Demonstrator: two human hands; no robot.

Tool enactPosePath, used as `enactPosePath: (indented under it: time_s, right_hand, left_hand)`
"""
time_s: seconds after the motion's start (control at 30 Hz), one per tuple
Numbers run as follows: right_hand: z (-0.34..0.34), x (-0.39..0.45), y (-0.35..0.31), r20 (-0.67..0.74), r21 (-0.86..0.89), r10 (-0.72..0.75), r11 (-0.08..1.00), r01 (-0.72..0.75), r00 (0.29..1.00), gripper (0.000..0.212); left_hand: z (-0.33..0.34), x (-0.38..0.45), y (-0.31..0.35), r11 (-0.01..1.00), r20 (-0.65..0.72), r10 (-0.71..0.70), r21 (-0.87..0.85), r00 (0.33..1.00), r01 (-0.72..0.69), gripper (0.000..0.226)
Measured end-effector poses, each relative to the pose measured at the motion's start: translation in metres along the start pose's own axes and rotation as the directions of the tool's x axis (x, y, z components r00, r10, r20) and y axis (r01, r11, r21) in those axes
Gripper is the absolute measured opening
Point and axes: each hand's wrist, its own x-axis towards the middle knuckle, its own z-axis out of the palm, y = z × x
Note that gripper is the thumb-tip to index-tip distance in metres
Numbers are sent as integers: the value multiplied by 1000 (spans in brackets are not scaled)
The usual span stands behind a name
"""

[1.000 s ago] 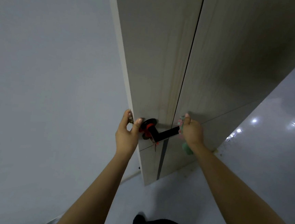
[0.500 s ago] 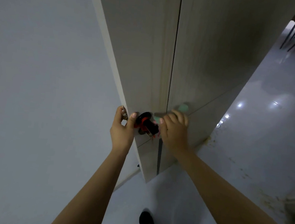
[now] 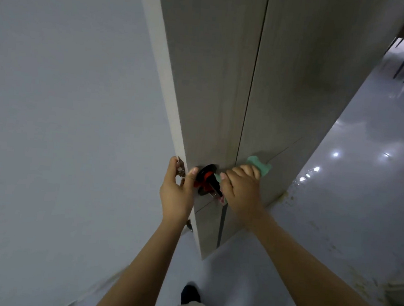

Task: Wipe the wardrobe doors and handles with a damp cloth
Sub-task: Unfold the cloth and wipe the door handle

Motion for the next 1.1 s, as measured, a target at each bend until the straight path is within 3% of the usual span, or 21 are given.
enactPosePath:
  time_s: [0.17,0.3,0.4,0.57,0.7,0.8,0.9,1.1]
  right_hand:
    - [-64,-40,25,55,66,13,998,-17,998,36]
    - [-119,-80,42,49,181,151,971,-157,987,36]
    - [-161,-116,52,48,254,288,922,-291,956,50]
    - [-224,-160,66,-142,227,391,907,-355,909,48]
    - [-269,-184,84,-222,212,514,855,-473,829,38]
    - [-302,-197,90,-260,251,656,755,-606,709,27]
    - [-330,-205,94,-340,323,782,619,-716,522,28]
    - [-360,-212,110,-455,483,870,421,-767,191,28]
  left_hand:
    - [20,-76,25,998,-7,13,-68,1000,-13,20]
    - [43,-135,43,992,24,-43,-118,999,45,31]
    - [62,-174,52,997,98,-17,-74,995,25,33]
    - [97,-223,69,996,275,92,-45,957,-83,25]
    - [133,-247,82,984,407,173,-31,897,-175,18]
    - [160,-256,96,960,477,258,-26,840,-279,26]
    - [187,-260,107,913,575,359,-52,735,-404,37]
    - [249,-255,127,808,693,508,-179,512,-561,40]
